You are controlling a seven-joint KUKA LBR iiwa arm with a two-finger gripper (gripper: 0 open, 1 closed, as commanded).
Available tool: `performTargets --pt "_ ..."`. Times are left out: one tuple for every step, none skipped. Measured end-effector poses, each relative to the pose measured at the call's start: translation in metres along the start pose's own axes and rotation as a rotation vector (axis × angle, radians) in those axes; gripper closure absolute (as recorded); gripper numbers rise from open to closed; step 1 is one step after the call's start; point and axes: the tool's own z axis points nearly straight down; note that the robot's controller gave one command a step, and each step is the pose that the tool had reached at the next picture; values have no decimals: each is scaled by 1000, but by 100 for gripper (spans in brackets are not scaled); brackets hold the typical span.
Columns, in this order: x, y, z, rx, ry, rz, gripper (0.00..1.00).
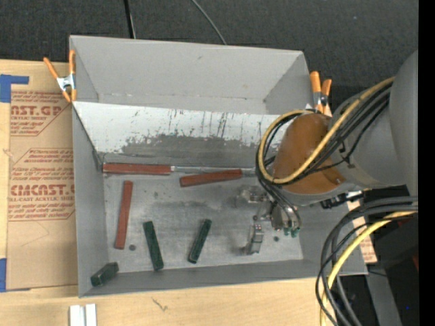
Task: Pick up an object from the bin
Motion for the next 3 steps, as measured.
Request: performTargets --pt "-4 40 1 -3 2 -10 0" --pt "3 67 12 -1 2 -265 100" --pt "4 67 12 -1 2 -265 0"
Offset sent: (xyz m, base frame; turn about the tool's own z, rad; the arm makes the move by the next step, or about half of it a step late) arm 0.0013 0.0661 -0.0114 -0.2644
